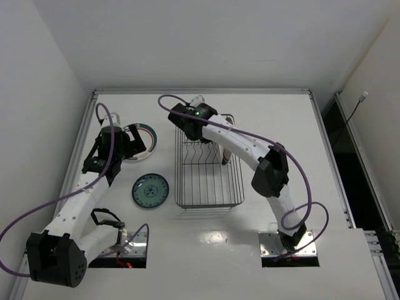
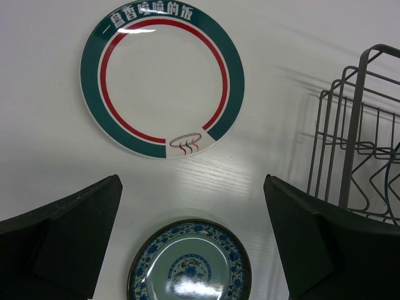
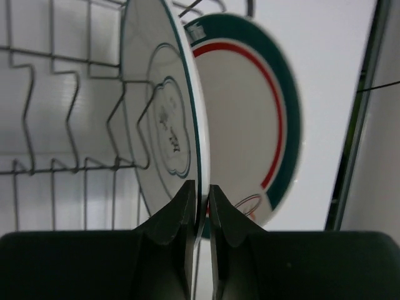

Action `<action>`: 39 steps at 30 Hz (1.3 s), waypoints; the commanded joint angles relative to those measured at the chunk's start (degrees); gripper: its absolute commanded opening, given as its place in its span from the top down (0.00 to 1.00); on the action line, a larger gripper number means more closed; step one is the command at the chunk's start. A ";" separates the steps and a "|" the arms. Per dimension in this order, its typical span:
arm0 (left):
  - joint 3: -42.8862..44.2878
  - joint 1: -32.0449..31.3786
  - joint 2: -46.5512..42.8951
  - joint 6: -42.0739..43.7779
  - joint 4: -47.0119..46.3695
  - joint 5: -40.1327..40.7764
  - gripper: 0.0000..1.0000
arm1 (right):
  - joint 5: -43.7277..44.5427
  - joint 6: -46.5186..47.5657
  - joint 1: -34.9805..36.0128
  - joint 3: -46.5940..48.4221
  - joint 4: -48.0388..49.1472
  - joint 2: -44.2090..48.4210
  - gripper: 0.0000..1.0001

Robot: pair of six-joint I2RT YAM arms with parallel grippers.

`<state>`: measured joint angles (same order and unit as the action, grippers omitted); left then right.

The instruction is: Load the plates into the dish rack

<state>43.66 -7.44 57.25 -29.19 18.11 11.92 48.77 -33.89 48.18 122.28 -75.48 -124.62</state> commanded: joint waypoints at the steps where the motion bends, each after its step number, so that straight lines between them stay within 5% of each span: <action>1: 1.69 -0.38 -0.21 -0.52 0.00 1.78 0.04 | -12.62 -0.92 0.51 -4.58 5.77 3.14 0.90; 7: 2.31 -0.38 2.42 -3.23 2.01 8.97 0.00 | -16.25 2.41 -0.11 -0.57 9.56 8.41 0.68; 16: 4.76 1.36 10.59 -7.72 6.06 17.34 0.00 | -16.25 8.13 -1.25 3.50 11.32 13.61 0.64; 21: 5.91 8.31 17.35 -10.18 5.98 7.36 0.00 | -18.53 12.00 -1.87 -1.68 16.06 18.69 0.64; 26: 7.93 14.20 27.18 -12.29 5.97 -0.75 0.00 | -32.64 17.36 -2.39 -8.63 23.97 19.24 0.67; 31: 8.46 17.10 31.15 -14.66 3.79 -5.15 0.03 | -38.13 16.84 -2.39 -17.75 29.67 21.77 0.79; 39: 5.21 17.64 33.71 -20.19 -4.55 -9.63 0.04 | -42.89 16.31 -2.39 -23.83 33.12 24.24 0.82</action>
<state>49.82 9.17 91.07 -45.21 20.01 6.00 8.86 -17.93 45.78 99.61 -46.83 -104.71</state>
